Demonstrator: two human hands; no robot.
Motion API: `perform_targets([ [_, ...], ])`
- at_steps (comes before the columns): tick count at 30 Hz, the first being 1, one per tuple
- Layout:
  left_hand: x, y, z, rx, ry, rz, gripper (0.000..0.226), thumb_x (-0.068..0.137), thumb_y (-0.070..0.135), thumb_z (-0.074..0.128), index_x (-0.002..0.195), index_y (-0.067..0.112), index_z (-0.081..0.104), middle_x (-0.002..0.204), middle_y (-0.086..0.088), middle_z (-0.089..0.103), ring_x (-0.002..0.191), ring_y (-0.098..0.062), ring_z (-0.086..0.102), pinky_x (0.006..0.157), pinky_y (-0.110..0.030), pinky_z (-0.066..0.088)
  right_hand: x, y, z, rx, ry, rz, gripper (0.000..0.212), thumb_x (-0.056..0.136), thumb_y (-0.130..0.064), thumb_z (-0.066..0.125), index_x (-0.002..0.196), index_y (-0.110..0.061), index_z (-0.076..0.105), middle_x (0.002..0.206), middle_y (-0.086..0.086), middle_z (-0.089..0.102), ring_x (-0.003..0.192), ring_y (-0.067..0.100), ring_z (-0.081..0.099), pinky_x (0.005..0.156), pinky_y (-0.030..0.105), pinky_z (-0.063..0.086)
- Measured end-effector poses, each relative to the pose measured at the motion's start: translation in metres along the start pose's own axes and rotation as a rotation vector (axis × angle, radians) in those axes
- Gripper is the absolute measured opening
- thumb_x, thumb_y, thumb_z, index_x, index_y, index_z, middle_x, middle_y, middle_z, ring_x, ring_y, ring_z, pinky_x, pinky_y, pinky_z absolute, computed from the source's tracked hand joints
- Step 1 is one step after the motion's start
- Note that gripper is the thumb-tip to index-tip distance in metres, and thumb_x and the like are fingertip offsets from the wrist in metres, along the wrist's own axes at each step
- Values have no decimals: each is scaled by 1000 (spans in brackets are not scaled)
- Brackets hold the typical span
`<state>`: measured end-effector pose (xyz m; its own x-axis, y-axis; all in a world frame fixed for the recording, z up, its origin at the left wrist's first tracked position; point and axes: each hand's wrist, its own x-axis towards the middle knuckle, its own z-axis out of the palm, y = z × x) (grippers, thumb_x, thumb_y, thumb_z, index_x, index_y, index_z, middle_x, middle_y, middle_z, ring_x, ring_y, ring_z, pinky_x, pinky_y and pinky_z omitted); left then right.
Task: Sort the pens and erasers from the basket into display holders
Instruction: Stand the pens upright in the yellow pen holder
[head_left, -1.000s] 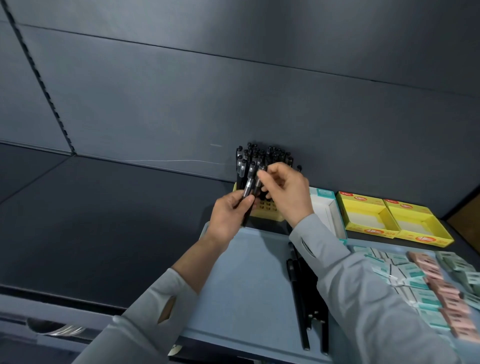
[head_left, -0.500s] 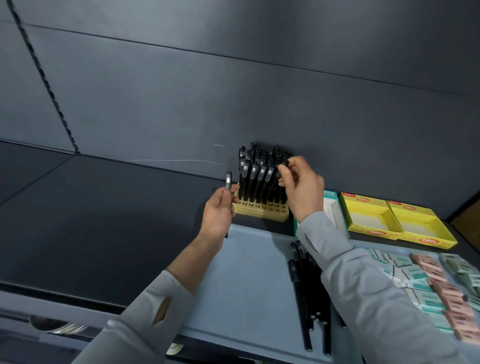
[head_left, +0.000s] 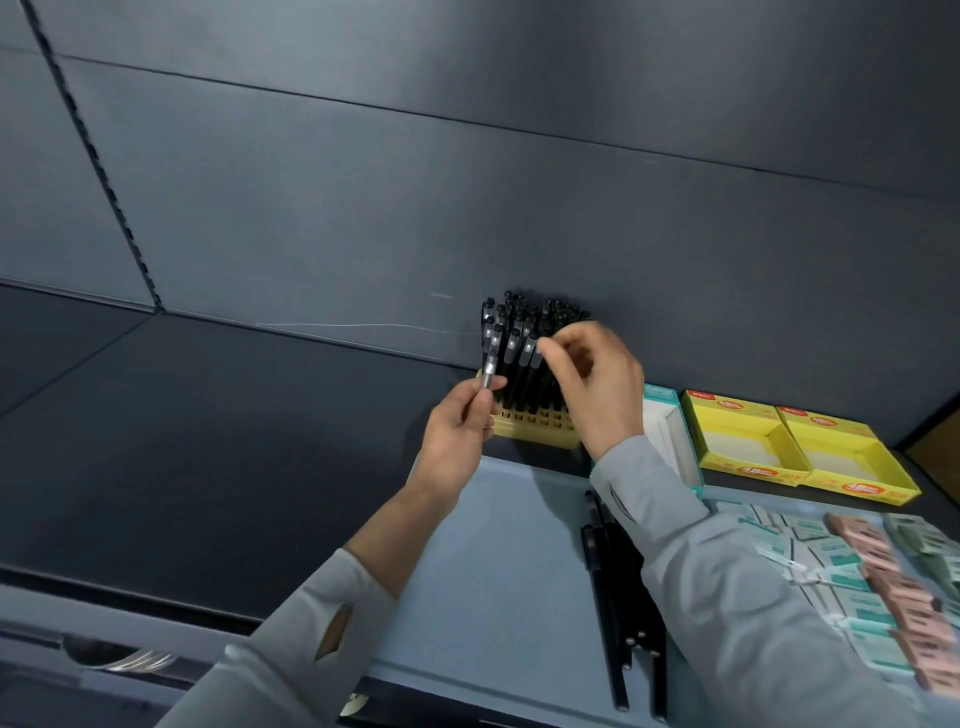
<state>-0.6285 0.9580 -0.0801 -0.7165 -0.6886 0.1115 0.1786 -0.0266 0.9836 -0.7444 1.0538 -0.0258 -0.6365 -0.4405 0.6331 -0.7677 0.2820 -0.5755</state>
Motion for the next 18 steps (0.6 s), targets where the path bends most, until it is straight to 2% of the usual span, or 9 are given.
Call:
perform_targets([
  [3,-1,2,11,72,-94,39,22,102,16,44,112,19,64,85,3,58,77,-6,51,80,-23,49,-5,-7,3,80,-176,-9,16,84,-34,71,84,-18,71,81,-5,64,73,4,57,70,15,44],
  [5,-1,3,16,134,-130,69,20,101,17,46,111,17,64,86,11,63,80,-1,55,81,-21,48,-6,-7,2,91,-223,11,13,83,-28,73,85,-16,72,82,-7,65,73,1,57,70,12,42],
  [8,3,0,16,328,-115,130,25,99,19,50,121,17,63,112,7,66,101,-3,59,92,-19,46,-4,1,-7,128,-196,83,6,88,-25,68,85,-19,70,79,-9,68,72,3,60,73,22,50],
  [10,4,-8,12,585,-102,227,28,98,19,53,124,20,63,122,2,62,111,-11,55,98,-25,44,0,10,-16,144,-137,131,7,88,-34,62,86,-29,66,77,-12,68,75,7,65,75,37,56],
  [12,5,-16,8,839,-109,291,30,98,18,53,126,20,62,127,1,59,118,-18,48,98,-25,38,3,17,-24,133,-74,159,15,86,-46,54,90,-34,62,76,-10,69,75,15,67,73,48,57],
  [15,4,-26,4,1036,-157,334,34,97,16,53,131,16,59,133,0,54,125,-20,41,103,-24,32,4,21,-32,93,21,144,20,88,-44,50,94,-29,61,76,-6,69,71,19,67,72,49,56],
  [18,3,-28,4,1139,-190,369,37,97,17,53,134,14,55,134,0,50,126,-20,40,107,-28,35,3,21,-31,36,49,104,14,95,-30,54,99,-20,63,76,-4,70,70,17,69,75,44,56],
])
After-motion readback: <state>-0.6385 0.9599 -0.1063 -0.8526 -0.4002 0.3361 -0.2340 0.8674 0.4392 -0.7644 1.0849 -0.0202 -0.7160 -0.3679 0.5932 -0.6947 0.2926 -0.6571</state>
